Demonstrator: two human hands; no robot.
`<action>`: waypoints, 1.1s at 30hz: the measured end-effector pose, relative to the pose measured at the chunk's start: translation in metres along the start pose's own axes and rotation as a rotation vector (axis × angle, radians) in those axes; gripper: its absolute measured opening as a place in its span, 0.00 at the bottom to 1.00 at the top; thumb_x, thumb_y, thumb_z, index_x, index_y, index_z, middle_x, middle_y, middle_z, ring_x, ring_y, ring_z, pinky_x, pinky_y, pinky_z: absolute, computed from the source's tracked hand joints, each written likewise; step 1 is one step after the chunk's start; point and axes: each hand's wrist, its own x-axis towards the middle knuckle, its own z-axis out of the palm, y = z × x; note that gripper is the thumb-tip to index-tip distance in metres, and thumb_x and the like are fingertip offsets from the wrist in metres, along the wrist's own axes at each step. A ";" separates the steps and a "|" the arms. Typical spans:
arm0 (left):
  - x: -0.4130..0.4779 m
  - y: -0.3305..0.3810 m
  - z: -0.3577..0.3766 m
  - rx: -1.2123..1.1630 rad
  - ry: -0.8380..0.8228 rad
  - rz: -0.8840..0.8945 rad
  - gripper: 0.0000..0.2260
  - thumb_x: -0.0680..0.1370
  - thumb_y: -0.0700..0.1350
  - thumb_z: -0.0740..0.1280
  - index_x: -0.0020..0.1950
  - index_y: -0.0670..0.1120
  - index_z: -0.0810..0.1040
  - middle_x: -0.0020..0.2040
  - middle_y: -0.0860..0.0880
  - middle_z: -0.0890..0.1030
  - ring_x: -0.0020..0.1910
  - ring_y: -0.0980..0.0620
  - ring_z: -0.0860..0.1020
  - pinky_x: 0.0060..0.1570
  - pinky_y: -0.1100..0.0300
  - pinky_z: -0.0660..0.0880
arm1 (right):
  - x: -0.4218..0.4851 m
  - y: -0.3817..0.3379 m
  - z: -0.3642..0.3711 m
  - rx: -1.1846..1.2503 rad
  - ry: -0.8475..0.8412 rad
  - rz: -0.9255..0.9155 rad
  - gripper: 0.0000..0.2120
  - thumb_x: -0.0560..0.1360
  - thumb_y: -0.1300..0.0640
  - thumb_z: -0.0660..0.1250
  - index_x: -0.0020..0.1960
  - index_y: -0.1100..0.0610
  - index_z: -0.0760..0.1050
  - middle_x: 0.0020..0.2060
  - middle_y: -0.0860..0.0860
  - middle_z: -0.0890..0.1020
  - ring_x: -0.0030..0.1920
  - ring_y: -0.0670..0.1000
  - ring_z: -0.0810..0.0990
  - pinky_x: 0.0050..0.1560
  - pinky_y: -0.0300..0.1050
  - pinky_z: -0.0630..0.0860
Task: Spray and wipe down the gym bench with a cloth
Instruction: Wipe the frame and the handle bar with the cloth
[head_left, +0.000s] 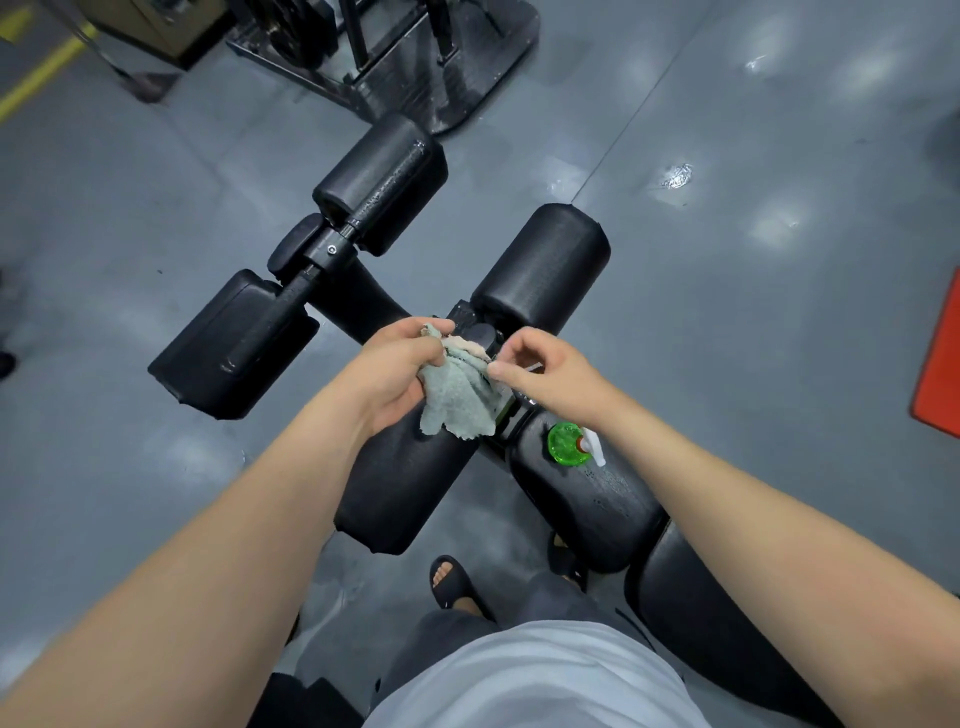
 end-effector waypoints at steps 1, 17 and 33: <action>-0.001 0.001 -0.001 -0.006 -0.005 0.008 0.20 0.75 0.26 0.57 0.63 0.38 0.78 0.53 0.38 0.81 0.51 0.45 0.84 0.49 0.53 0.82 | 0.002 -0.007 0.004 0.004 -0.018 -0.027 0.08 0.74 0.47 0.75 0.46 0.48 0.77 0.40 0.43 0.82 0.44 0.43 0.80 0.51 0.41 0.78; -0.019 0.009 -0.013 0.331 0.098 0.169 0.12 0.78 0.31 0.60 0.49 0.42 0.81 0.44 0.45 0.82 0.38 0.51 0.80 0.31 0.61 0.75 | 0.012 -0.050 0.000 0.427 -0.050 0.087 0.07 0.69 0.58 0.63 0.34 0.54 0.67 0.30 0.50 0.65 0.31 0.49 0.62 0.31 0.43 0.59; -0.033 0.034 -0.037 -0.333 0.075 0.285 0.10 0.73 0.40 0.58 0.31 0.46 0.70 0.37 0.41 0.80 0.51 0.39 0.79 0.61 0.45 0.74 | 0.030 -0.094 -0.020 0.453 0.165 0.192 0.13 0.73 0.58 0.57 0.38 0.56 0.79 0.37 0.54 0.78 0.40 0.55 0.75 0.40 0.49 0.71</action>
